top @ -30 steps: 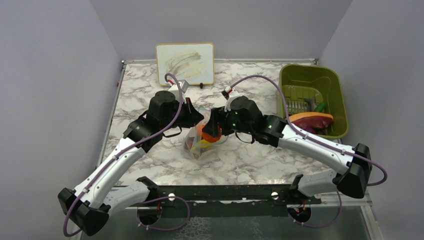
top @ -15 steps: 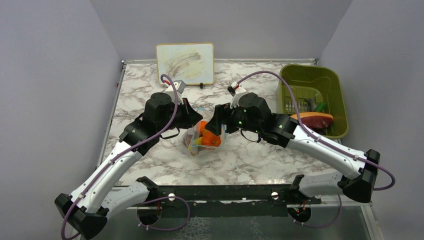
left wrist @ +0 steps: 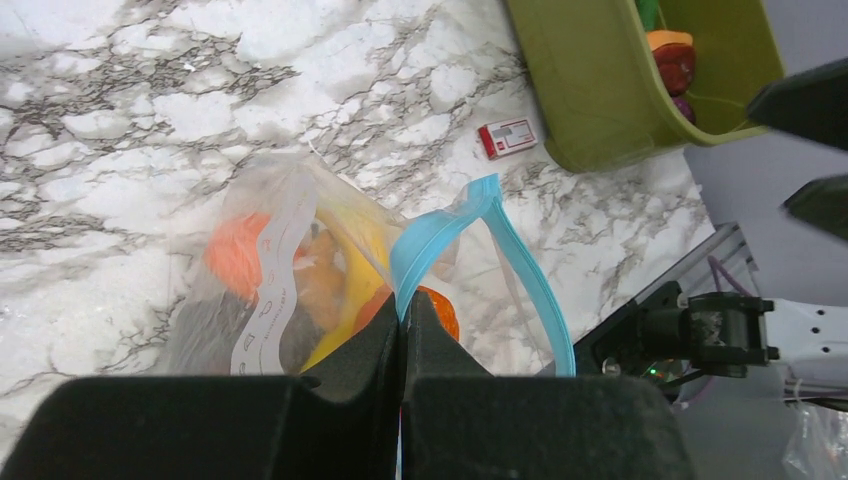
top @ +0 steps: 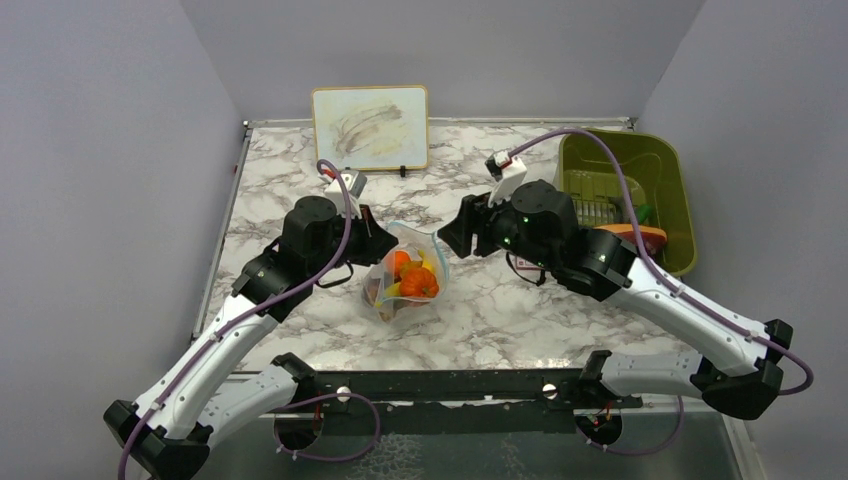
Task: Place the food in the zip-top bag and seal the zipper
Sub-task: Pick up the fake vegetable from the bin.
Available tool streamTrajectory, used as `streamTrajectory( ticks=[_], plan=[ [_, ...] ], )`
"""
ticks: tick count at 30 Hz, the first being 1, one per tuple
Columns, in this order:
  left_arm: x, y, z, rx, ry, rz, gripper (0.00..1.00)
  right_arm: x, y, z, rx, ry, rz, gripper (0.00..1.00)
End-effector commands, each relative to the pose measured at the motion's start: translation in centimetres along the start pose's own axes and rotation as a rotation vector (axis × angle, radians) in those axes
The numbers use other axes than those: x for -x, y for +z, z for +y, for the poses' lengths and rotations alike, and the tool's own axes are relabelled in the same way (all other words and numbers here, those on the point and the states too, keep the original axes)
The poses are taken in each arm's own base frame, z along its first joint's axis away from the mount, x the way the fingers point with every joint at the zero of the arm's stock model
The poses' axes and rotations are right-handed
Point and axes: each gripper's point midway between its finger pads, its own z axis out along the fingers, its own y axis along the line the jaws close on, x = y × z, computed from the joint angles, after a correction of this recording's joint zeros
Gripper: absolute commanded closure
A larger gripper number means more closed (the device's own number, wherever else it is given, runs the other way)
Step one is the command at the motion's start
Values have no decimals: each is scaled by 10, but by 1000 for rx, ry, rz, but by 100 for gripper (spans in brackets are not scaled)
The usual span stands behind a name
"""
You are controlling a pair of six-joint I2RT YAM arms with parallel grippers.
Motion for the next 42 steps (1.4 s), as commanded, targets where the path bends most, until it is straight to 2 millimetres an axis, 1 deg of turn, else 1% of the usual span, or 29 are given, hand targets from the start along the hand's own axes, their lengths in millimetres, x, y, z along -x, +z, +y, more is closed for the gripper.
streamTrajectory(
  ticks=[1, 5, 7, 9, 12, 15, 17, 20, 24, 28, 31, 32, 34, 36, 39, 42],
  plan=[
    [8, 0, 3, -4, 99, -57, 100, 26, -6, -31, -183, -87, -52, 45],
    [1, 4, 6, -14, 160, -29, 100, 43, -2, -48, -258, -129, -84, 46],
    [-4, 6, 13, 6, 184, -20, 100, 47, 1, -64, -303, -142, -82, 46],
    [-9, 8, 22, 31, 212, -15, 100, 49, 3, -85, -344, -134, -66, 46],
    [-18, 10, 33, 58, 247, 4, 100, 52, 2, -122, -397, -108, -62, 46],
    [-25, 15, 44, 99, 238, 19, 100, 53, -3, -159, -456, -82, -52, 46],
    [-30, 21, 47, 109, 225, 44, 100, 55, -7, -183, -507, -62, -42, 46],
    [-34, 29, 45, 90, 206, 60, 100, 53, -15, -225, -604, -39, -25, 46],
    [-27, 37, 46, 97, 193, 20, 100, 44, -24, -281, -697, 26, 5, 44],
    [-13, 37, 62, 199, 169, -56, 100, 38, -29, -333, -748, 148, 3, 45],
    [-8, 35, 74, 271, 118, -108, 100, 32, -26, -357, -825, 195, 24, 45],
    [-8, 35, 76, 286, 95, -122, 100, 33, -27, -364, -860, 200, 29, 45],
    [-8, 35, 81, 302, 43, -153, 100, 28, -30, -378, -928, 216, 59, 45],
    [-10, 37, 87, 328, -1, -182, 100, 22, -38, -392, -995, 246, 80, 45],
    [-13, 40, 95, 358, -14, -189, 100, 17, -53, -411, -1078, 305, 75, 43],
    [-13, 45, 98, 386, -6, -162, 100, 15, -66, -425, -1164, 355, 58, 41]
  ],
)
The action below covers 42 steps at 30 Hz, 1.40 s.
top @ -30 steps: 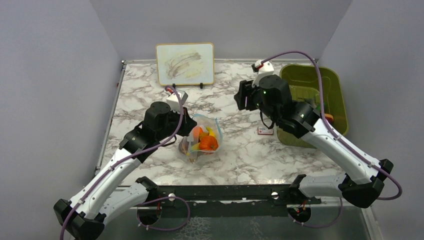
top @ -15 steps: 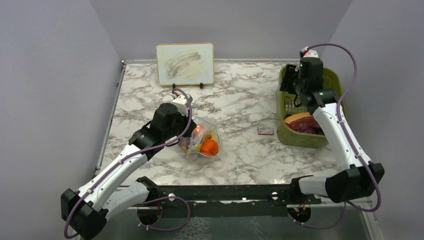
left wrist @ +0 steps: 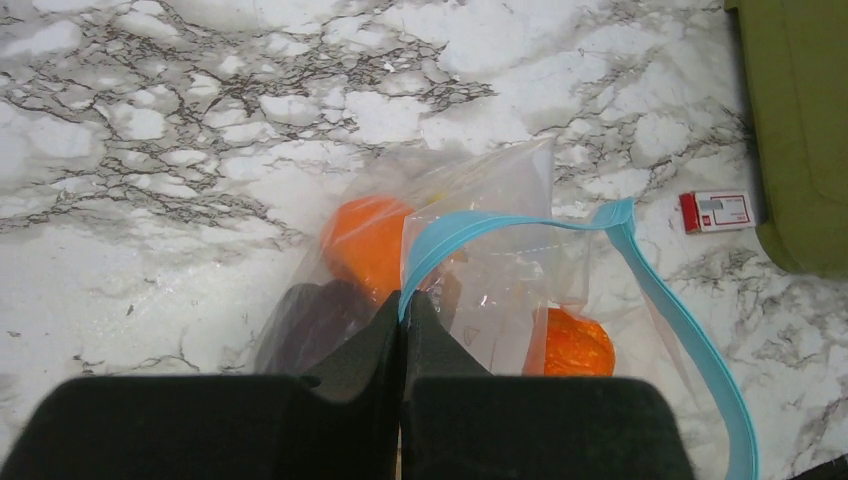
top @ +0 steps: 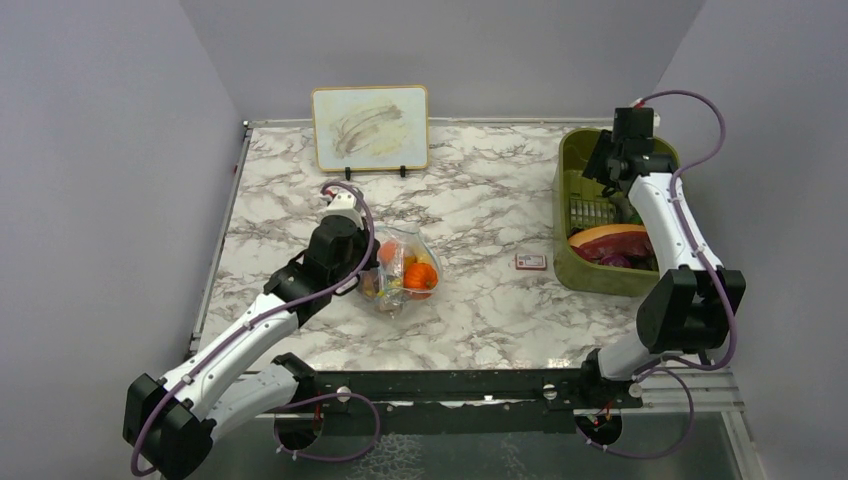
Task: Place the food in the zip-top bag and seal the zipper
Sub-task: Pick up the fake vegetable from the bin.
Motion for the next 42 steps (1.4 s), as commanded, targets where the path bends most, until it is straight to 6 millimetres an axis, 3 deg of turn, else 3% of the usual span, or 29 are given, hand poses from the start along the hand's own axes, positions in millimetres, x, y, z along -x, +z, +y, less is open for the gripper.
streamTrajectory(
  ticks=[1, 7, 14, 19, 24, 28, 32, 35, 42],
  plan=[
    [16, 10, 3, 58, -30, -53, 100, 18, 0, -38, -171, 114, -42, 41],
    [1, 15, 10, 88, 30, 0, 100, 14, 23, -55, -234, 107, -13, 40],
    [7, 16, -4, 41, 112, -4, 100, 13, 59, -74, -307, 113, 5, 40],
    [7, 14, -2, 47, 132, -5, 100, 4, 91, -77, -312, -37, 93, 38],
    [8, 12, 2, 59, 151, -6, 100, -8, 109, -84, -312, -180, 174, 36],
    [12, 11, 0, 55, 162, -10, 100, -19, 109, -92, -325, -126, 234, 37],
    [16, 14, -5, 43, 169, -24, 100, -22, 96, -109, -447, -31, 202, 38],
    [17, 16, -7, 41, 178, -32, 100, -27, 87, -126, -557, 3, 187, 47],
    [18, 16, -9, 37, 182, -46, 100, -34, 74, -148, -643, 66, 170, 42]
  ],
)
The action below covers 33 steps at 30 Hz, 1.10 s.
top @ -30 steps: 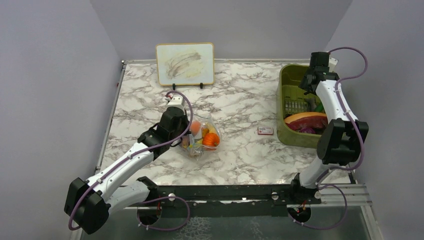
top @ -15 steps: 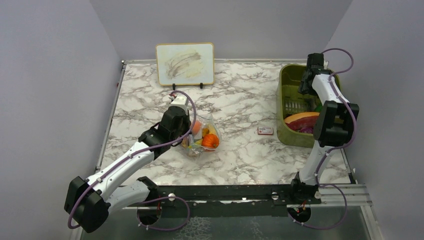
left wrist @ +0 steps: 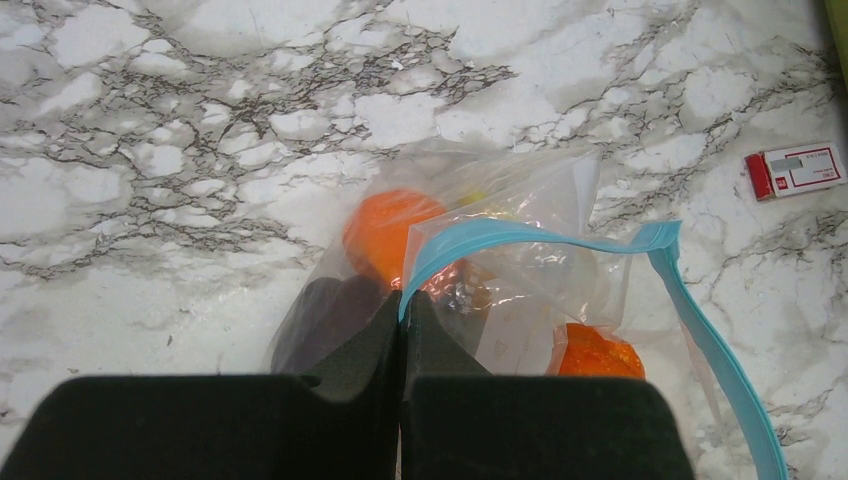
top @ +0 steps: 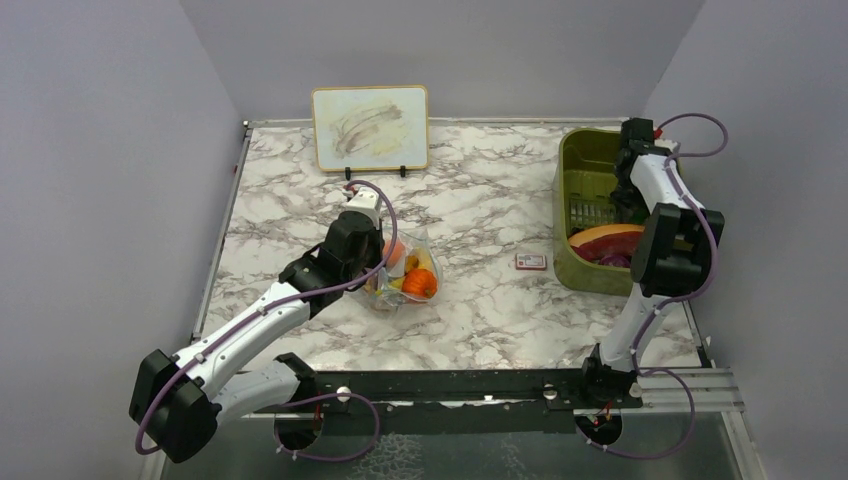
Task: Place the food in the zip-top bag and seal the zipper
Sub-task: Pick up the fake vegetable from the bin.
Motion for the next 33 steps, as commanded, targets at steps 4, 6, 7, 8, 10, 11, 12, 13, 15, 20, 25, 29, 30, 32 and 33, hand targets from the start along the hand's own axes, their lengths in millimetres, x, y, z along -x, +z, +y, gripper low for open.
streamTrajectory(
  ticks=[4, 6, 7, 8, 10, 11, 12, 13, 15, 20, 25, 29, 30, 32, 33],
  plan=[
    [23, -3, -1, 14, 5, -80, 100, 7, -3, -31, -83, 93, -31, 38],
    [24, -4, -1, 15, 4, -84, 100, 7, 1, -29, -83, 86, -27, 37],
    [24, -4, -1, 15, 5, -85, 100, 7, 3, -28, -83, 82, -25, 36],
    [24, -4, -1, 15, 7, -82, 100, 7, 5, -26, -82, 77, -21, 34],
    [25, -5, 0, 17, 7, -84, 100, 4, 9, -23, -77, 74, -12, 33],
    [26, -5, -1, 18, 7, -84, 100, 1, 11, -21, -77, 73, -5, 33],
    [26, -4, -1, 18, 8, -84, 100, -1, 12, -21, -76, 76, -2, 33],
    [26, -3, -1, 19, 9, -83, 100, -4, 15, -19, -69, 78, 4, 32],
    [27, -2, -3, 13, 9, -85, 100, -8, 19, -8, -23, 80, 11, 32],
    [36, -3, -5, 8, 20, -103, 100, -18, 29, 4, -6, 96, 58, 36],
    [43, -4, -6, 8, 22, -112, 100, -9, 27, 6, 21, 103, 22, 55],
    [43, -2, -8, 1, 16, -110, 100, -4, 24, 3, 22, 83, 1, 63],
    [44, -2, -9, 0, 16, -111, 100, -2, 22, 1, 19, 78, -6, 64],
    [45, -2, -10, -3, 16, -111, 100, 3, 18, -3, 17, 65, -25, 67],
    [45, -2, -10, -4, 16, -111, 100, 6, 16, -5, 16, 61, -38, 68]
  ],
)
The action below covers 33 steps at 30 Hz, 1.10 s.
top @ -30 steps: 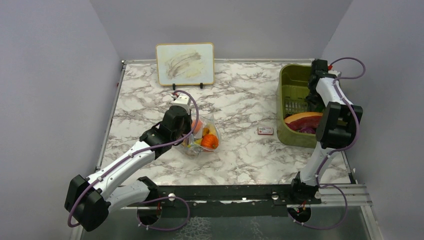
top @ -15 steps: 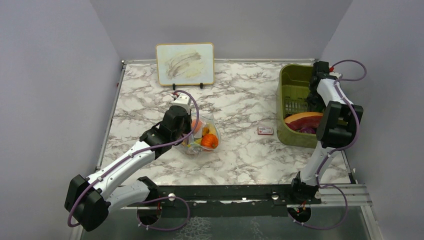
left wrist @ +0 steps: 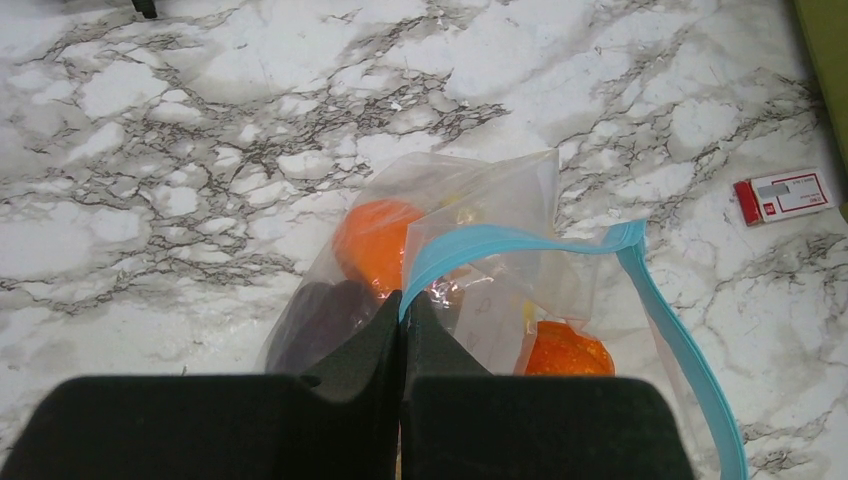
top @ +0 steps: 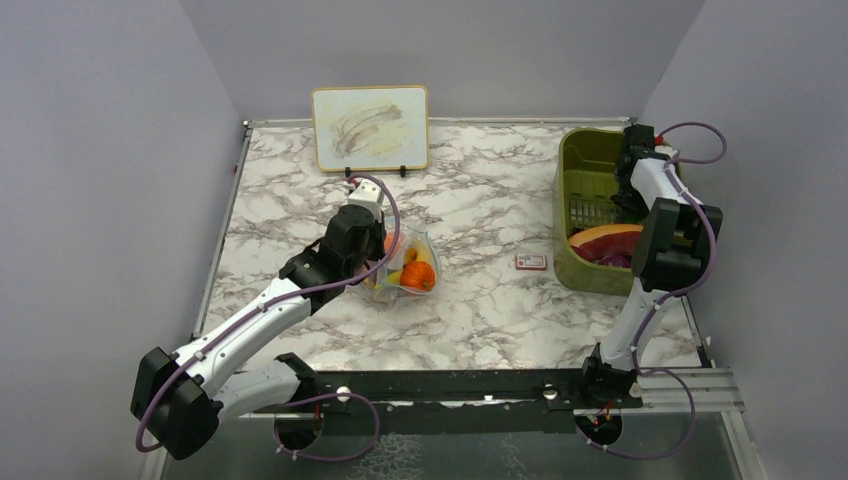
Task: Place the food in the zip-top bag and seal the zipper
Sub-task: Pick up the fake vegetable from the bin.
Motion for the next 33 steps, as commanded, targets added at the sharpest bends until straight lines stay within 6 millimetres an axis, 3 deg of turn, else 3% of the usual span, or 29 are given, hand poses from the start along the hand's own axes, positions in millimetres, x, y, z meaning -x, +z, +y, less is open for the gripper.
streamTrajectory(
  ticks=[1, 17, 23, 28, 33],
  plan=[
    [24, -2, -5, -4, -9, -61, 100, 20, -13, -9, 10, 3, -75, 70],
    [33, -11, -15, -60, -59, -80, 100, 63, -69, -28, 92, 24, -241, 80],
    [38, -19, -20, -84, -90, -78, 100, 104, -106, -30, 186, 76, -446, 81],
    [27, -21, -33, -140, -87, 33, 100, 133, -148, -31, 263, 129, -612, 82],
    [24, -28, -44, -203, -107, 48, 100, 137, -188, -30, 375, 141, -724, 83]
  ],
)
